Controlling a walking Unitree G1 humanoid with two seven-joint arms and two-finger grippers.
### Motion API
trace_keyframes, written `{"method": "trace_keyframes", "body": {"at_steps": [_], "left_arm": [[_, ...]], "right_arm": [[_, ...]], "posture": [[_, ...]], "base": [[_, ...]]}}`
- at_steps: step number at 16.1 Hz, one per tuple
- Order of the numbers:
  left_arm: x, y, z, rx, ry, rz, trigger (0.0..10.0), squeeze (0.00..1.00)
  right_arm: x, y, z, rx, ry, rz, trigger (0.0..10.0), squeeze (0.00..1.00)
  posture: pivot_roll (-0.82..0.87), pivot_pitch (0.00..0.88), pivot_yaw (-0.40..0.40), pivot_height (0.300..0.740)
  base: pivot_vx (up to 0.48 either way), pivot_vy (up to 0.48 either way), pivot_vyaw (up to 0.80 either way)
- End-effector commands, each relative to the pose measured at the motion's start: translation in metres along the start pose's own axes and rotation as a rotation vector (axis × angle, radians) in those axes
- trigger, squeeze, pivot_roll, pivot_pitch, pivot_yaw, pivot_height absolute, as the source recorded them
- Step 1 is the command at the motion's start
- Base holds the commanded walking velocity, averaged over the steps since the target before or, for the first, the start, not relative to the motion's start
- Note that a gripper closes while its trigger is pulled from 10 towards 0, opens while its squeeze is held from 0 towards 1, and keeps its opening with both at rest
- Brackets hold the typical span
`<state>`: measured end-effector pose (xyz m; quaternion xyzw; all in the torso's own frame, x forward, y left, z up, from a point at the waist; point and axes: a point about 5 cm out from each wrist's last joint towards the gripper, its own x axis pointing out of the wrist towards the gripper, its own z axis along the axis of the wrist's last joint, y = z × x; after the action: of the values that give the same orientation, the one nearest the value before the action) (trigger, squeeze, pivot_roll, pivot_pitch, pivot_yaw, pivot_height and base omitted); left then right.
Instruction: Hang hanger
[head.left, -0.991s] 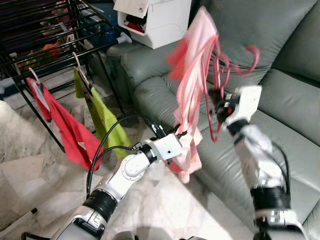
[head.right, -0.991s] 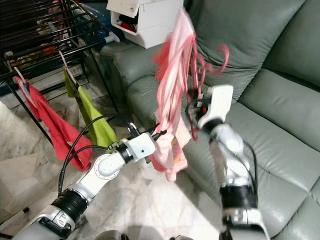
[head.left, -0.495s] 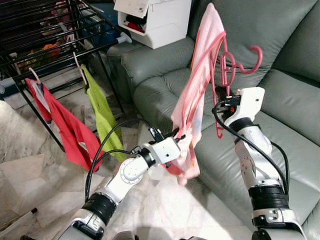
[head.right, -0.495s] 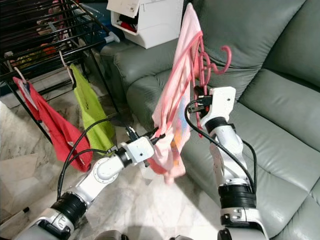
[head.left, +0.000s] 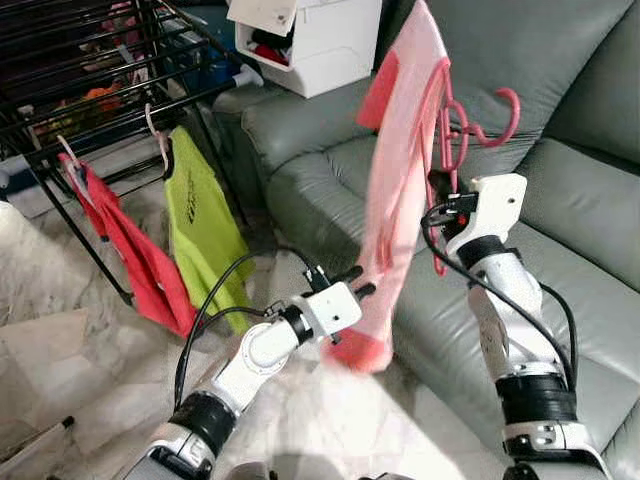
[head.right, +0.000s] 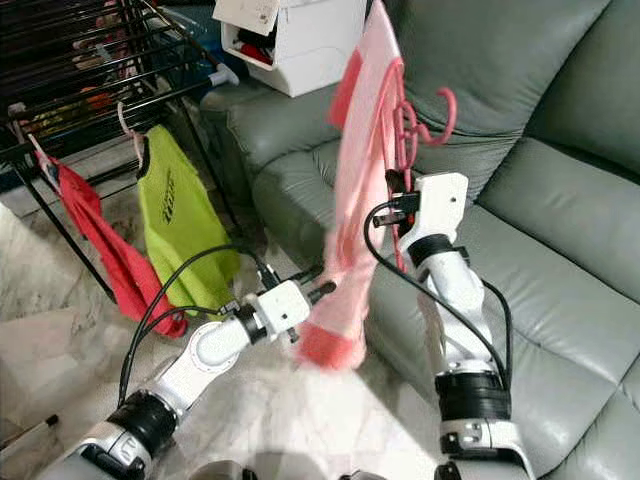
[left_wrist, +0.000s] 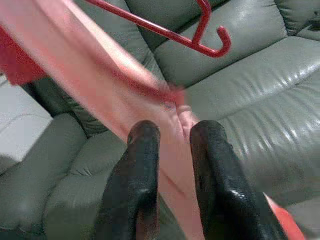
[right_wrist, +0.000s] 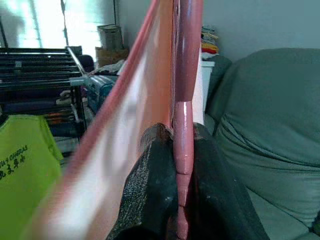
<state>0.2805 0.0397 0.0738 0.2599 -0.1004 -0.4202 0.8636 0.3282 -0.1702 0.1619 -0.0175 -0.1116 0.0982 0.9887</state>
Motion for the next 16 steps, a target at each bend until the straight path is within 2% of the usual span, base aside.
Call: {"method": "trace_keyframes", "body": {"at_steps": [1,4,6,8,11,12,13,16], "left_arm": [[-0.003,-0.003,-0.004,-0.016,0.017,-0.023,10.0,1.0],[-0.008,-0.003,-0.009,-0.015,0.039,-0.03,10.0,1.0],[-0.015,0.002,-0.015,-0.005,0.067,-0.005,10.0,1.0],[-0.024,0.022,-0.022,0.013,0.103,0.102,10.0,1.0],[-0.027,0.05,-0.022,0.022,0.106,0.234,10.0,1.0],[-0.026,0.062,-0.018,-0.005,0.089,0.305,10.0,1.0],[-0.023,0.079,-0.011,-0.052,0.052,0.406,10.0,1.0],[-0.017,0.093,0.0,-0.112,-0.002,0.477,10.0,1.0]], "right_arm": [[0.0,0.004,0.008,-0.011,-0.047,0.017,10.0,0.0],[-0.002,0.008,0.005,-0.03,-0.04,0.036,10.0,0.0],[-0.007,0.011,0.002,-0.059,-0.029,0.07,10.0,0.0],[-0.019,0.012,-0.005,-0.118,-0.005,0.124,10.0,0.0],[-0.035,0.006,-0.012,-0.138,0.025,0.139,10.0,0.0],[-0.04,0.007,-0.014,-0.14,0.033,0.16,10.0,0.0],[-0.047,0.013,-0.015,-0.106,0.04,0.217,10.0,0.0],[-0.056,0.031,-0.02,-0.051,0.093,0.375,10.0,0.0]], "posture": [[-0.09,0.0,0.032,0.74],[-0.09,0.0,0.032,0.74],[-0.08,0.0,0.034,0.74],[-0.08,0.0,0.037,0.74],[-0.08,0.0,0.039,0.74],[-0.08,0.0,0.04,0.74],[-0.09,0.0,0.044,0.74],[-0.09,0.0,0.046,0.74]], "base": [[0.0,0.0,0.0],[0.0,0.0,0.0],[0.0,0.0,0.0],[0.0,0.0,0.0],[0.0,0.0,0.0],[0.0,0.0,0.0],[0.0,0.0,0.0],[0.0,0.0,0.0]]}}
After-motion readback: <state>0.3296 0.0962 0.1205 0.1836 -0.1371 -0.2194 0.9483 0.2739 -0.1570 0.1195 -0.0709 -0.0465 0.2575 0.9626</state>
